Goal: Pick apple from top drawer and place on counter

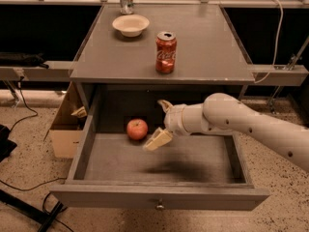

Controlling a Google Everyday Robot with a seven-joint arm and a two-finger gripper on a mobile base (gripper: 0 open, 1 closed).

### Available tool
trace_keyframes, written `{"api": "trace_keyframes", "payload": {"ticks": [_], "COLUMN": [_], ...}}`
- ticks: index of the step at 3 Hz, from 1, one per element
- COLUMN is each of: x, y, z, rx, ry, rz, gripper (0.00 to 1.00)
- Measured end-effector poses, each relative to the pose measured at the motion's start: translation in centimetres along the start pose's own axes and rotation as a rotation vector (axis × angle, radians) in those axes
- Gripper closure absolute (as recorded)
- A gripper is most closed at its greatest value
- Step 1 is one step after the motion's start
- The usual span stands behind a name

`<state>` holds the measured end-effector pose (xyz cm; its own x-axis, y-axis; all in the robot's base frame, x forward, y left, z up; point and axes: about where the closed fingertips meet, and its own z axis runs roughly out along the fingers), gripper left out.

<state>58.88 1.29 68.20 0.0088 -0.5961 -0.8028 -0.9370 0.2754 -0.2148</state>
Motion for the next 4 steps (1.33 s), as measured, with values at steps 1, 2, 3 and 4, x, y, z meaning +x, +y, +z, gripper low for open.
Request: {"api": "trace_keyframes", "payload": {"ticks": [1,2,3,4], "x": [0.1,-0.4,-0.2,0.3], "y": [-0.8,-1.1,-0.1,1.3], "z": [3.3,6.2,8.7,10.5], "rx": [0.019,-0.013,-0.069,-0.119], "ry": [-0.045,-0.047,-0.042,-0.039], "rz": [0.003,0.007,0.041,0.064], "gripper": [0.0,0.0,0.0,0.18]}}
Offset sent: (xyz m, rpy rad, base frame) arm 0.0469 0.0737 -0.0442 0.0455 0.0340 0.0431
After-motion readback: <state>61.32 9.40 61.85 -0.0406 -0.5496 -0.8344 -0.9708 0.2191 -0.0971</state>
